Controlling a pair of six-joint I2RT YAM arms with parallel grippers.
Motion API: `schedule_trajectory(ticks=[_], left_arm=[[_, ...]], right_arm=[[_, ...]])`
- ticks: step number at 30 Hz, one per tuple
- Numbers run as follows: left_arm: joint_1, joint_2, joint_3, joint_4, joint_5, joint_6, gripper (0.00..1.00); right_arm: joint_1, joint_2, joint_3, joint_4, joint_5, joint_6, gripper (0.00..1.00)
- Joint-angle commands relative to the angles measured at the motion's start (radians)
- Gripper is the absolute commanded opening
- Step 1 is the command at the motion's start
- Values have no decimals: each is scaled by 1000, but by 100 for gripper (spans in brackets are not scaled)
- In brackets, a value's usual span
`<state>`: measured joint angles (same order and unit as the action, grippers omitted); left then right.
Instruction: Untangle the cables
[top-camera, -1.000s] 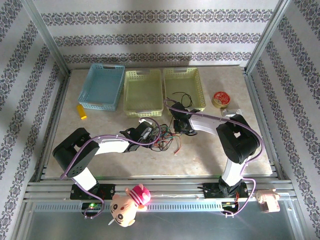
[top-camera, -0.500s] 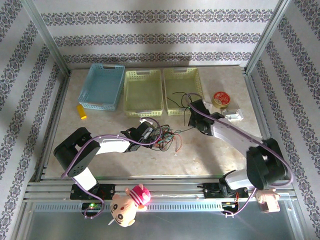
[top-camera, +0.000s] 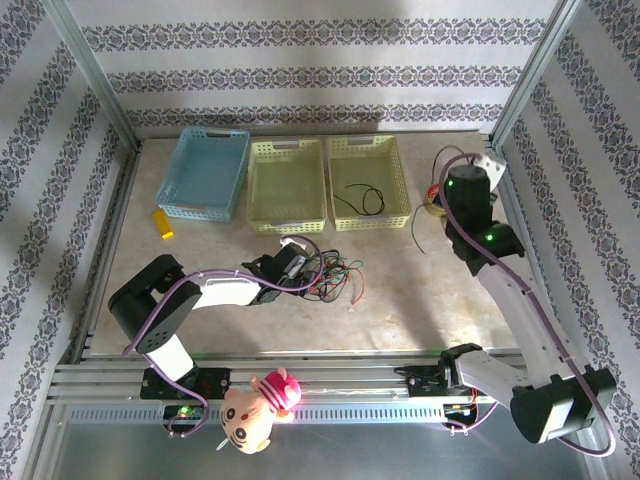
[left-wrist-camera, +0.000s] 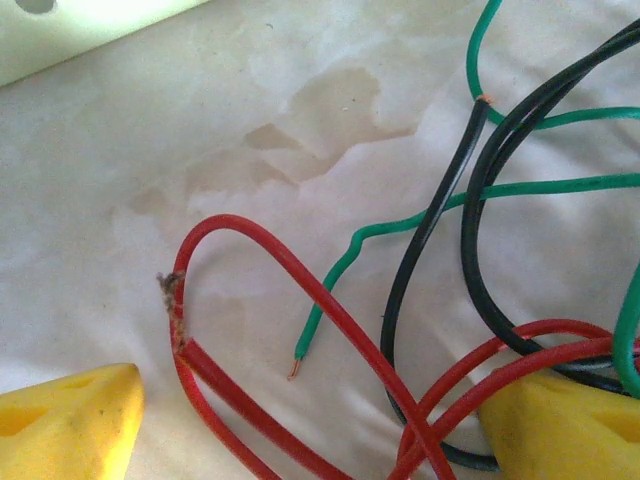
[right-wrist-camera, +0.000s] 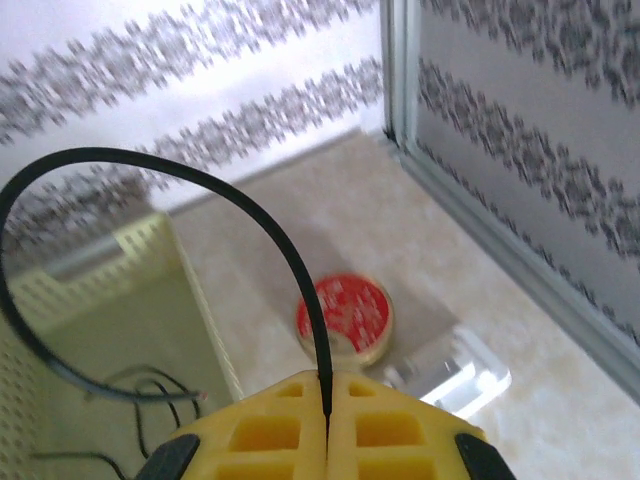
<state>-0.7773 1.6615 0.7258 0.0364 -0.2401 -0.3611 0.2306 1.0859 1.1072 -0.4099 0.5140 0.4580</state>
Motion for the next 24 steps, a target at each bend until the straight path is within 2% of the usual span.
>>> schedule_trajectory(ticks=[1,7,14,16,18,20,21,24], left_arm=[[-28,11,-43,-18,116,53,91],[-28,-86,-53,11,168,60,98],[-28,-191,-69,24,135,56,100],[-28,-200,-68,22,132,53,100],[-28,-205,-68,19,125,50,100],[-28,-206,-71,19,115,49,99],[-28,-207,-74,23,110,47,99],[-28,-205,-78,34,108,48,99]], right_arm=[[-9,110,93,57,-83,-73,0],[-11,404,263,111,-181,-69,0],[7,746,410,78,-411,-7,2],[13,801,429,56,-470,3,12],[22,814,418,46,-510,25,42],[38,783,370,62,-477,29,55],[47,755,333,69,-456,23,59],[77,666,248,68,-427,4,61]])
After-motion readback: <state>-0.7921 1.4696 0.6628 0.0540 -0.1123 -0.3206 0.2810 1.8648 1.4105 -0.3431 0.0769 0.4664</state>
